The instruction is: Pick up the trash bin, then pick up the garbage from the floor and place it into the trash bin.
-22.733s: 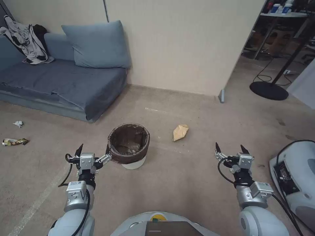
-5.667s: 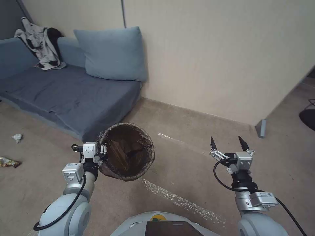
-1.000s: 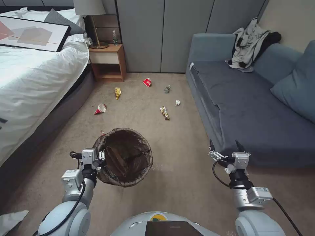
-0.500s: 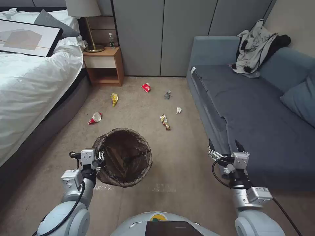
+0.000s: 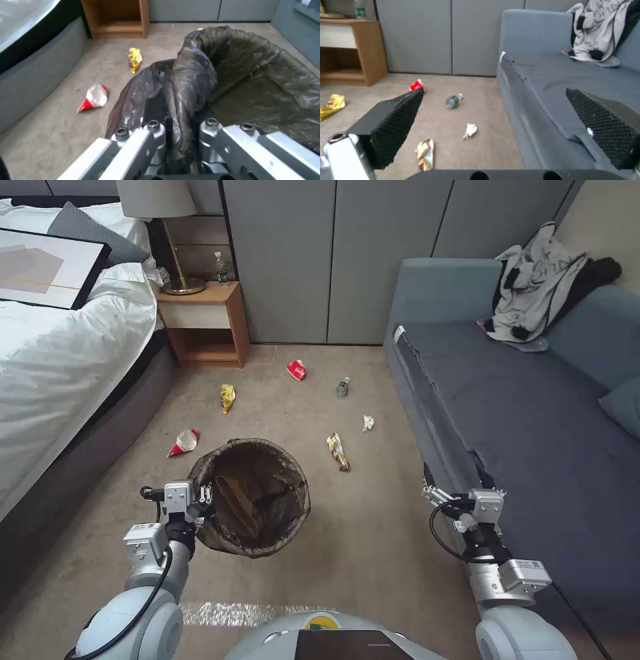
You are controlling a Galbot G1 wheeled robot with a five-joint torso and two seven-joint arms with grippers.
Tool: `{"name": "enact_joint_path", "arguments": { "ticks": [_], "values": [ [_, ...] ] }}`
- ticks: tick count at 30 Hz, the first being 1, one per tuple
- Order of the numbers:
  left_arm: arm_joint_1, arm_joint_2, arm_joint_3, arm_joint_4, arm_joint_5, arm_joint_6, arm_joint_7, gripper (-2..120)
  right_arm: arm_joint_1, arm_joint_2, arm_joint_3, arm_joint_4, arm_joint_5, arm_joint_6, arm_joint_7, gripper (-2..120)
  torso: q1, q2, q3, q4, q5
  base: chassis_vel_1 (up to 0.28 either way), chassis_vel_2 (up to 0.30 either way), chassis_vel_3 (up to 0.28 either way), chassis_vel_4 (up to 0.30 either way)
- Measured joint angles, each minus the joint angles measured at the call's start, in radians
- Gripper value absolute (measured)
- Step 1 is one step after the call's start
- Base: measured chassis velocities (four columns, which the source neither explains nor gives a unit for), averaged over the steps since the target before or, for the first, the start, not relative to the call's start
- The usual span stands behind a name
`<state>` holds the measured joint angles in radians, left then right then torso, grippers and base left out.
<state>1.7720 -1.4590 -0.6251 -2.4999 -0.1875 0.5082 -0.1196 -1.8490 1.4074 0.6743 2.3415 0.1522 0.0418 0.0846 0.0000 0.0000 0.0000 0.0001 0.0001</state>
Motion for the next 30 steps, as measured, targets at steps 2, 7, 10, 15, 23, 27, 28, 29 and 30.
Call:
{"name": "enact_joint_path", "arguments": {
  "ticks": [2, 7, 10, 15, 23, 27, 28, 29, 30],
  "values": [
    [-0.001, 0.000, 0.000, 0.000, 0.000, 0.000, 0.000, 7, 0.000, 0.001, 0.001, -0.001, 0.000, 0.000, 0.000, 100, 0.000, 0.000, 0.000, -0.0005, -0.0005, -0.220, 0.215, 0.211, -0.215],
    [-0.001, 0.000, -0.001, 0.000, -0.001, 0.000, 0.001, 7, 0.001, 0.001, 0.001, -0.002, -0.001, 0.001, 0.003, 100, 0.000, 0.000, 0.000, 0.0001, -0.0004, -0.208, 0.224, 0.213, -0.213],
    [-0.001, 0.000, -0.002, 0.000, -0.001, 0.000, 0.000, 7, 0.001, 0.001, 0.000, -0.002, -0.001, 0.001, 0.003, 100, 0.000, 0.000, 0.000, 0.0000, 0.0001, -0.215, 0.214, 0.218, -0.202],
    [0.000, -0.001, -0.002, 0.000, -0.001, 0.000, 0.001, 7, 0.002, 0.000, -0.001, -0.003, -0.001, 0.002, 0.003, 100, 0.000, 0.000, 0.000, 0.0000, 0.0001, -0.219, 0.199, 0.204, -0.222],
    [0.001, -0.002, -0.001, 0.000, 0.000, 0.000, 0.000, 7, 0.001, 0.001, 0.001, -0.005, -0.002, 0.005, 0.003, 100, 0.000, 0.000, 0.000, -0.0002, -0.0002, -0.215, 0.216, 0.211, -0.205],
    [0.001, -0.003, -0.001, 0.000, -0.001, 0.000, 0.001, 7, 0.004, -0.003, 0.003, -0.008, -0.002, 0.000, -0.015, 100, 0.000, 0.000, 0.000, 0.0001, -0.0002, -0.110, 0.153, 0.141, -0.146],
    [0.002, -0.003, -0.003, 0.000, -0.001, 0.001, 0.000, 7, 0.007, -0.004, 0.002, -0.009, -0.002, -0.004, -0.017, 100, 0.000, 0.000, 0.000, 0.0002, -0.0006, -0.062, 0.105, 0.012, -0.060],
    [0.002, -0.004, -0.004, 0.000, -0.001, 0.001, 0.000, 7, 0.010, -0.005, 0.001, -0.010, -0.002, -0.007, -0.019, 100, 0.000, 0.000, 0.000, 0.0001, -0.0005, 0.000, 0.000, 0.000, 0.000],
    [0.003, -0.004, -0.005, 0.000, -0.001, 0.001, 0.000, 7, 0.013, -0.005, 0.000, -0.011, -0.002, -0.010, -0.021, 100, 0.000, 0.000, 0.000, -0.0001, -0.0003, 0.000, 0.000, 0.000, 0.000]
  ]
}}
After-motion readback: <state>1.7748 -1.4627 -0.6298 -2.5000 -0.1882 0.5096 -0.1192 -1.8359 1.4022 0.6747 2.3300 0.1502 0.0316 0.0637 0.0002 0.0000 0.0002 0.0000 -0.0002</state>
